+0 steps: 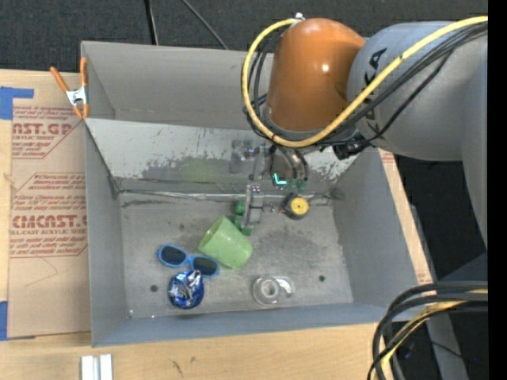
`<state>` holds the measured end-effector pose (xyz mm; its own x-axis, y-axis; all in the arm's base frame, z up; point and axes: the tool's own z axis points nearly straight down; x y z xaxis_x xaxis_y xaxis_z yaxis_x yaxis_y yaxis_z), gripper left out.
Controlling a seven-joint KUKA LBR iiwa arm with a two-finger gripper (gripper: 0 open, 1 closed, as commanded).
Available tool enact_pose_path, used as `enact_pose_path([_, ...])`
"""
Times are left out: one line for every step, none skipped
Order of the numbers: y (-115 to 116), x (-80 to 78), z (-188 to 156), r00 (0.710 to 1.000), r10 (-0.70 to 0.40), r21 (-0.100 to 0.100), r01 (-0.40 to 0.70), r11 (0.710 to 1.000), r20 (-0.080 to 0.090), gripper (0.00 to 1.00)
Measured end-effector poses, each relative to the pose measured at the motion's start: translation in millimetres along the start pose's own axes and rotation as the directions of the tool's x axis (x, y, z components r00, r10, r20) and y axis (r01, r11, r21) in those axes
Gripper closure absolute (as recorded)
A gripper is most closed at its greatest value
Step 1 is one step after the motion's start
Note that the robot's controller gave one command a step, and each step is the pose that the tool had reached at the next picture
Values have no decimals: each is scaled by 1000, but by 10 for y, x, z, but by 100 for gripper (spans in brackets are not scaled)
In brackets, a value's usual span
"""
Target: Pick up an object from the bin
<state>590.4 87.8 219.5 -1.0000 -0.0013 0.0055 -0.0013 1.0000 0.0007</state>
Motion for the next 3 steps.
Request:
enact_pose_path([157,302,907,958,-288,1,288,958,3,0])
enact_pose_path([242,583,1502,951,-308,-3,308,951,12,0])
enact_pose_path([233,563,1471,952,-307,-1,307,952,14,100])
